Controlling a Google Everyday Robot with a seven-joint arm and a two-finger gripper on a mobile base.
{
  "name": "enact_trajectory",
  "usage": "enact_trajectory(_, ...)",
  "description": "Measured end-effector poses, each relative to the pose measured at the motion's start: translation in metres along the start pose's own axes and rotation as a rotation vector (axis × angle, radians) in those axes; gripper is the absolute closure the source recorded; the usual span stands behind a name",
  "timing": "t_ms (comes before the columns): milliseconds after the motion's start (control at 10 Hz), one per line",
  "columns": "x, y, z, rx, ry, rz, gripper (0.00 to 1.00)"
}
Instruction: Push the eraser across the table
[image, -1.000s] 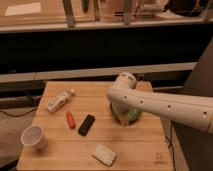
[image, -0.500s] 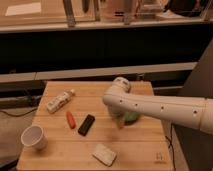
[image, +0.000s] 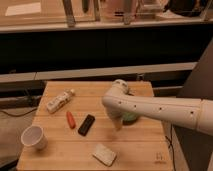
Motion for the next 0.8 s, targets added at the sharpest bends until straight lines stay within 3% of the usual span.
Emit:
enact_trajectory(300,-0.005,-0.004,0.006,0.005,-0.019,-0.018,0.24)
enact_trajectory(800,-0.014,-0.011,0.017,0.009,-0.048,-0.05,0.44)
